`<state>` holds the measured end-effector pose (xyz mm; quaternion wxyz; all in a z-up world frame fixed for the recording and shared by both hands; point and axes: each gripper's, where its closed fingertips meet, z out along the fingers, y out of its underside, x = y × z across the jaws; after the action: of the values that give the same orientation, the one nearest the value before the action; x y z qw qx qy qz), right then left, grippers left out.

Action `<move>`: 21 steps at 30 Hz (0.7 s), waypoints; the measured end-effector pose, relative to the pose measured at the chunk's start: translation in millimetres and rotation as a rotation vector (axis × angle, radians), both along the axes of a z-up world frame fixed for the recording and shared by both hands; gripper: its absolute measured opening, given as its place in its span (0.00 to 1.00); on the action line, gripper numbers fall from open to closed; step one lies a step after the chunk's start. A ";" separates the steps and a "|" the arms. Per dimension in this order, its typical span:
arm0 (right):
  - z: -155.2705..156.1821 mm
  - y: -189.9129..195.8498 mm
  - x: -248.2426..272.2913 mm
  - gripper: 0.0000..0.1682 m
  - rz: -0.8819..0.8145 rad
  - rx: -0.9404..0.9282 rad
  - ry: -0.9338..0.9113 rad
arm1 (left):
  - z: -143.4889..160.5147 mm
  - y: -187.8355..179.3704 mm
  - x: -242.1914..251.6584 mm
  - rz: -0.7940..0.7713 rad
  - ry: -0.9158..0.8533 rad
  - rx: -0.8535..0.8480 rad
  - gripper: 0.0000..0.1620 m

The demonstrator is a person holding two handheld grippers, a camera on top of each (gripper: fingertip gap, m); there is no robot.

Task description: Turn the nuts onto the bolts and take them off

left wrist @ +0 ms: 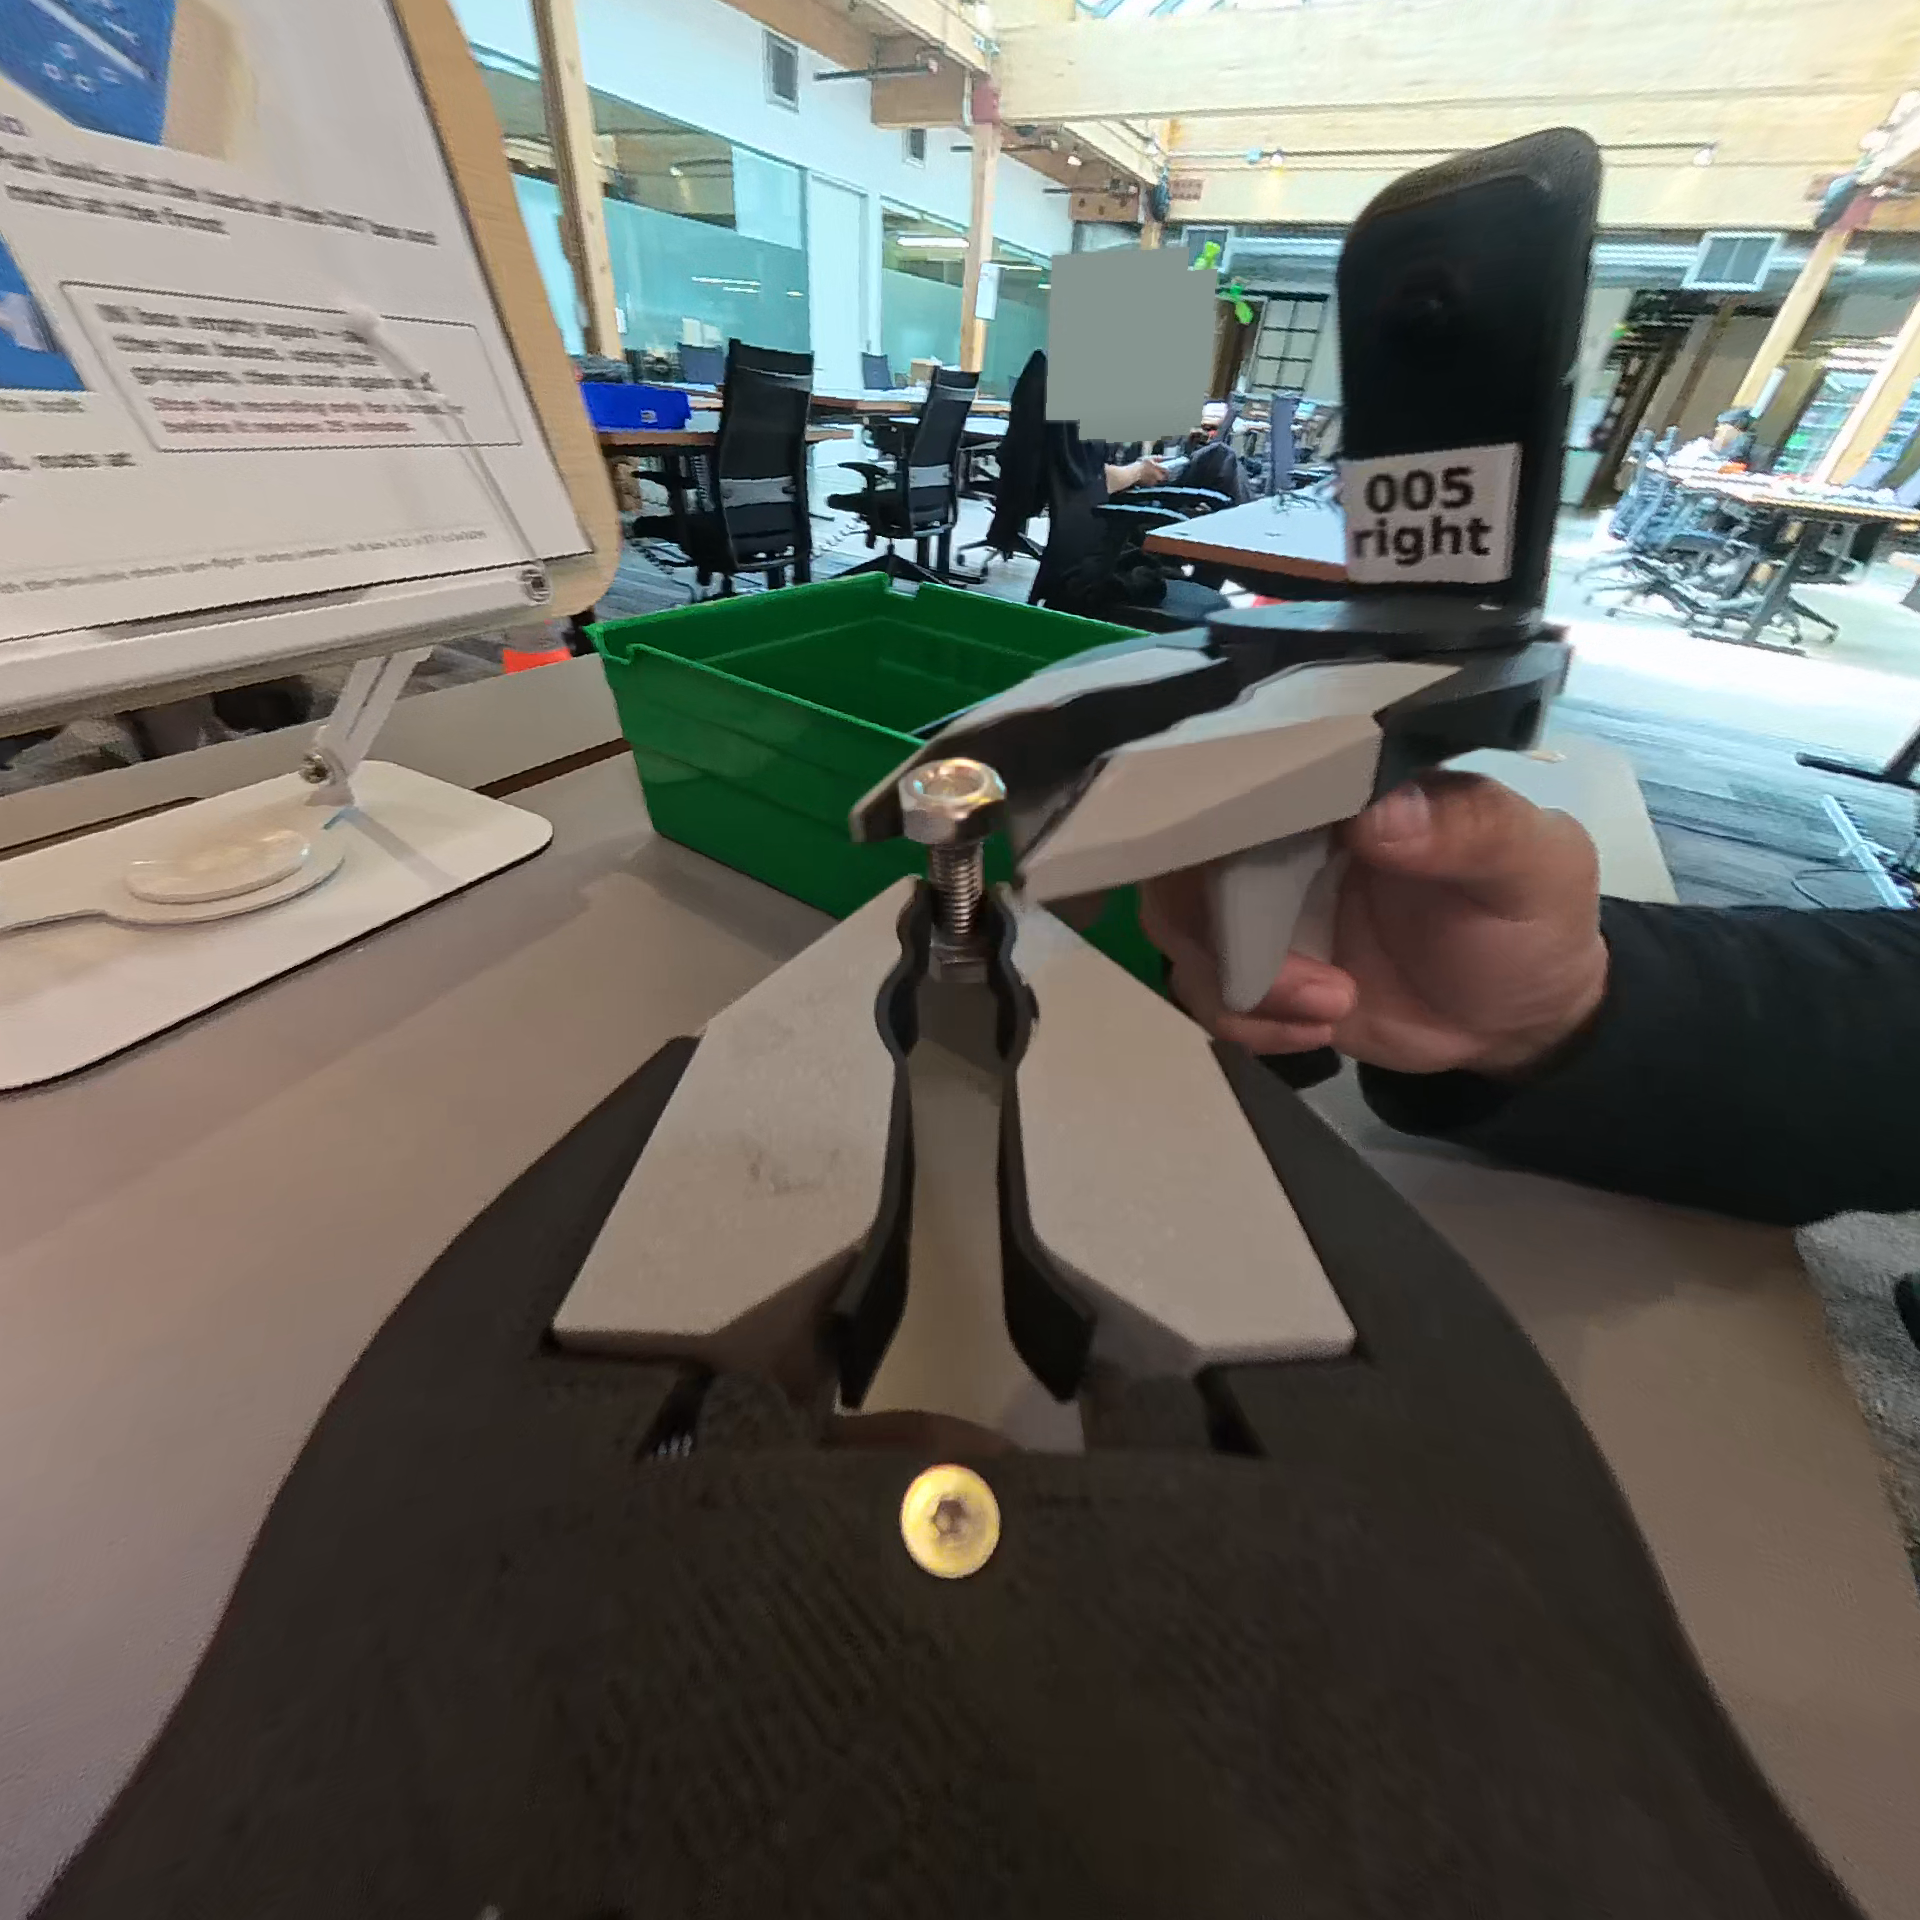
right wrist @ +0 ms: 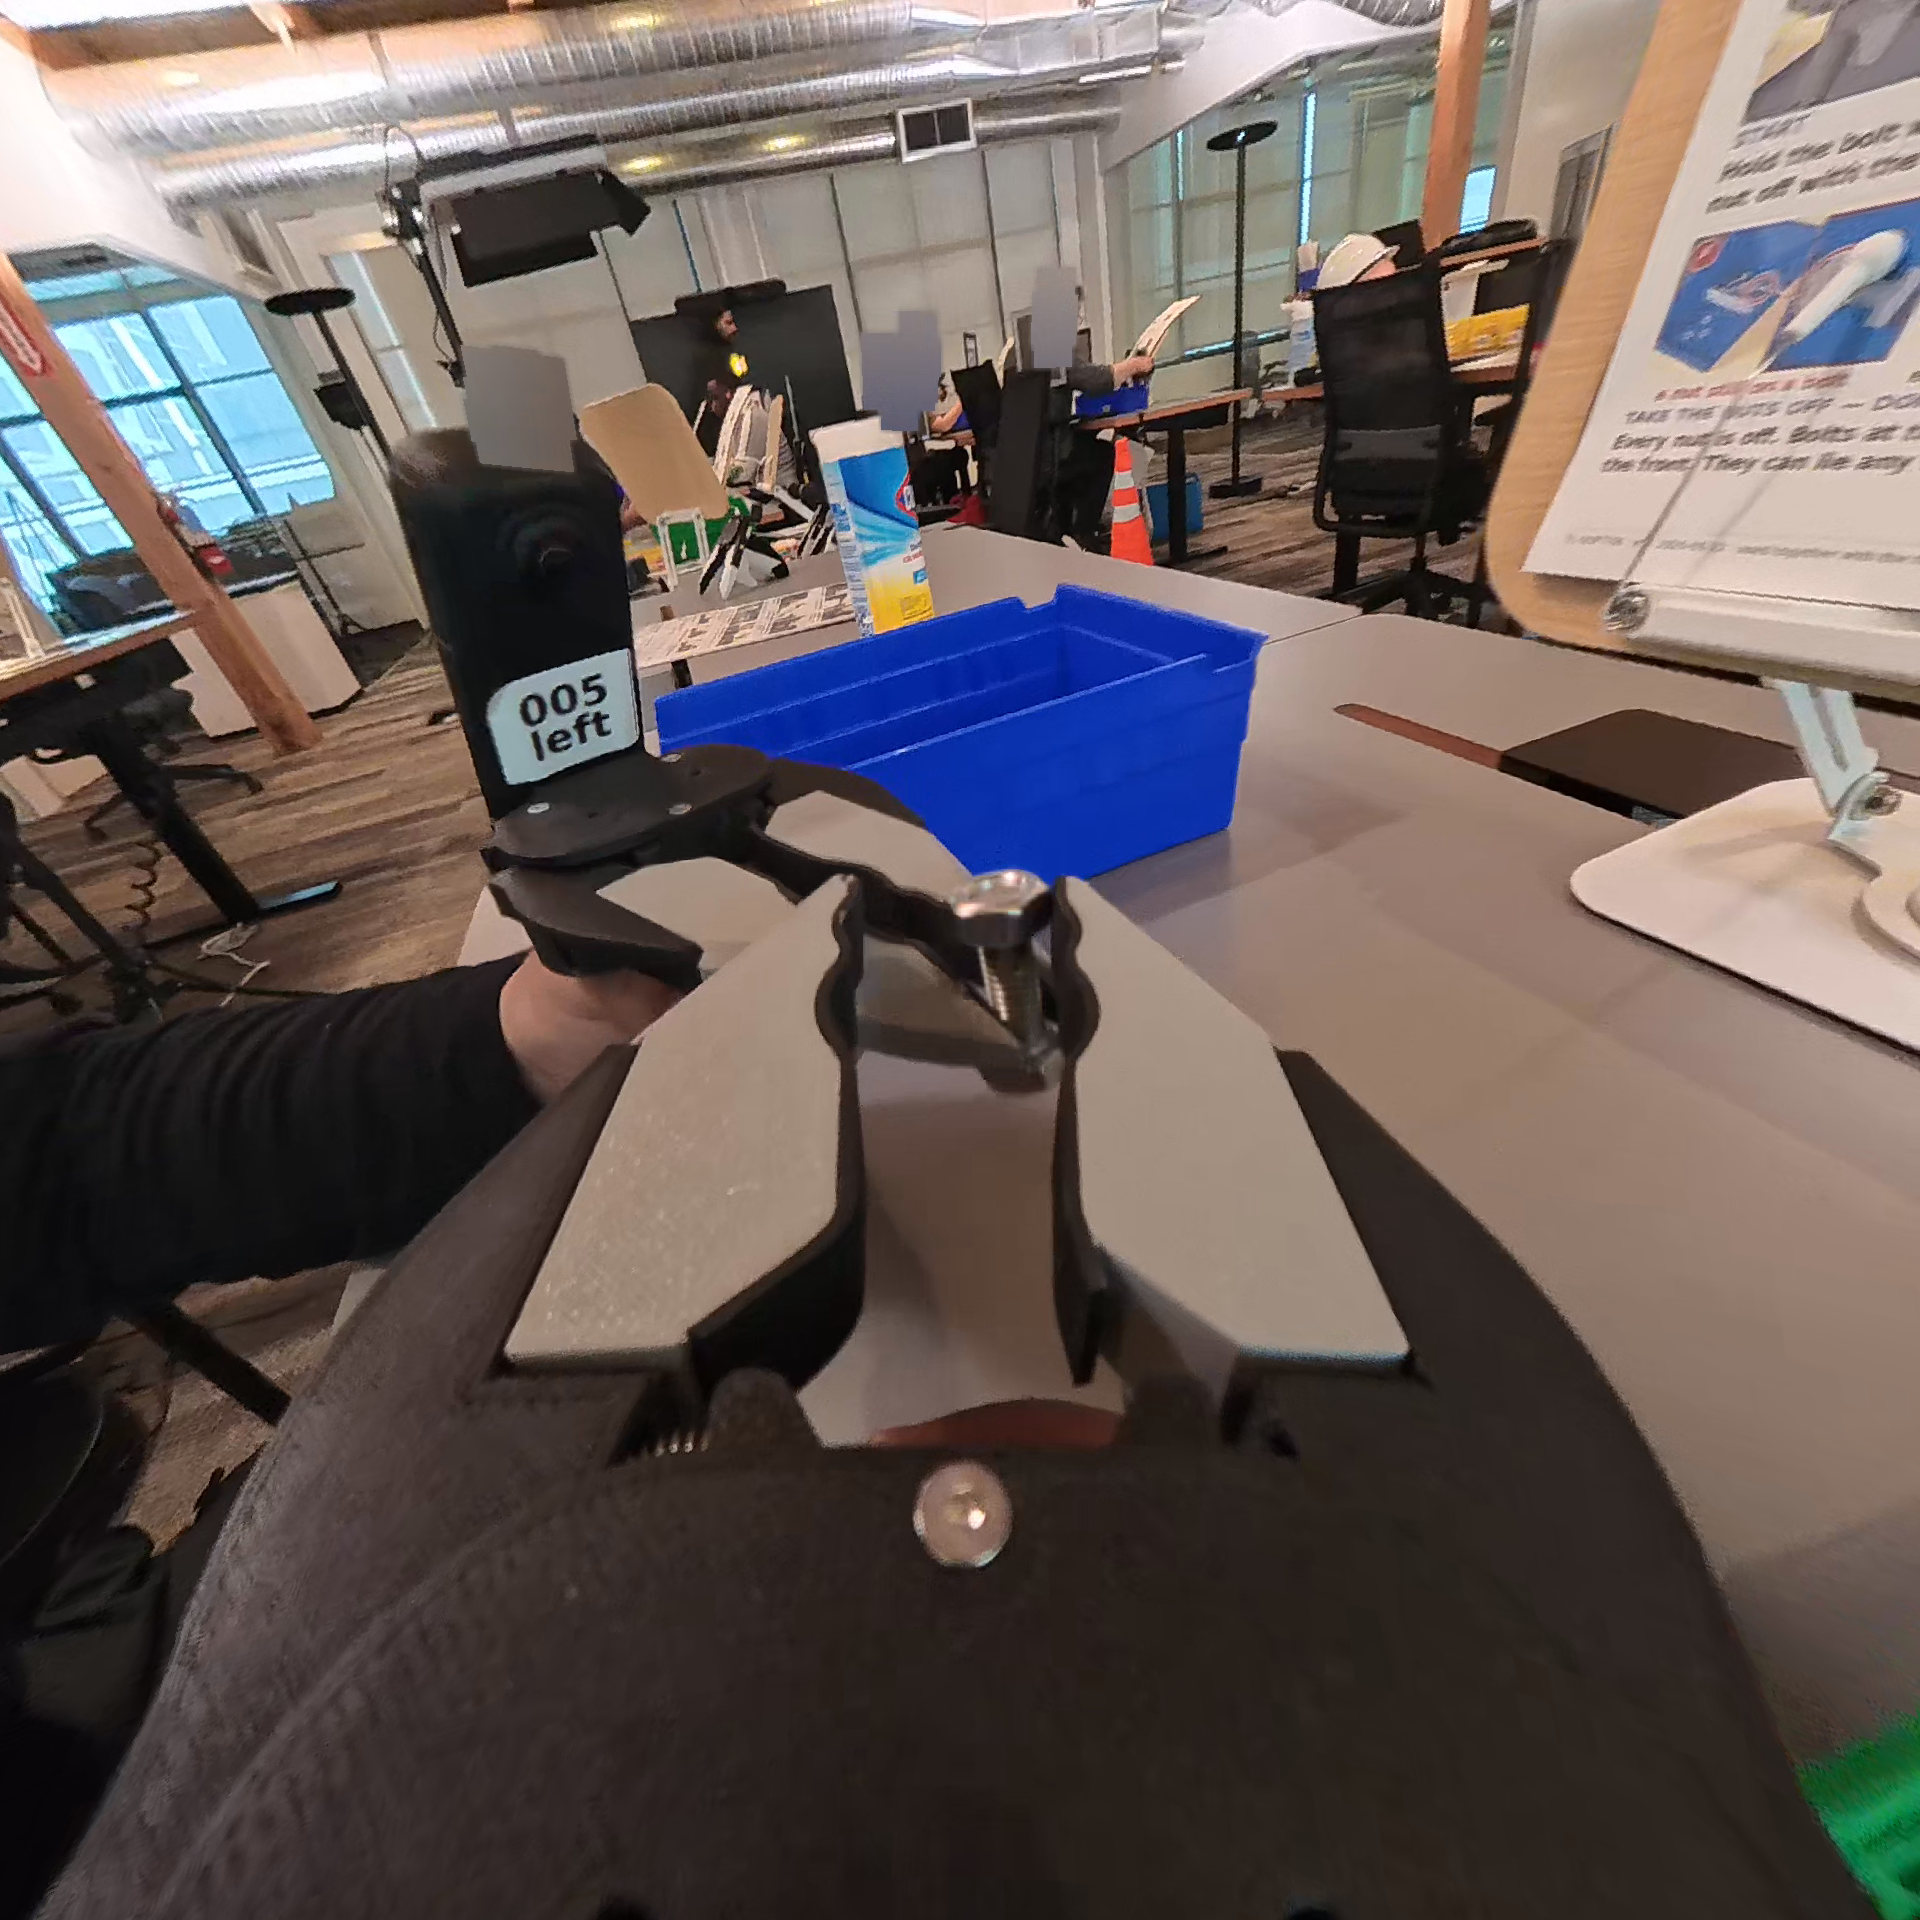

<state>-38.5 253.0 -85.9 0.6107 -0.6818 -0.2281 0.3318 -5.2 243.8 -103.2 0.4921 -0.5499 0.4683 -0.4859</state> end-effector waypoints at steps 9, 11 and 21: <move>4.8 2.1 7.6 0.19 -0.039 0.013 0.008 | -1.8 3.3 -0.5 0.014 0.009 -0.008 0.04; 8.0 1.6 10.4 0.18 -0.038 0.013 0.026 | 0.5 6.2 -2.6 0.018 -0.005 -0.030 0.04; -4.3 1.6 -2.2 0.19 -0.020 -0.003 -0.032 | -8.5 -11.9 7.5 -0.035 0.041 0.026 0.04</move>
<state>-40.8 254.5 -90.3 0.6092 -0.6902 -0.2304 0.3154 2.3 231.9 -111.7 0.4809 -0.5449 0.4943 -0.4769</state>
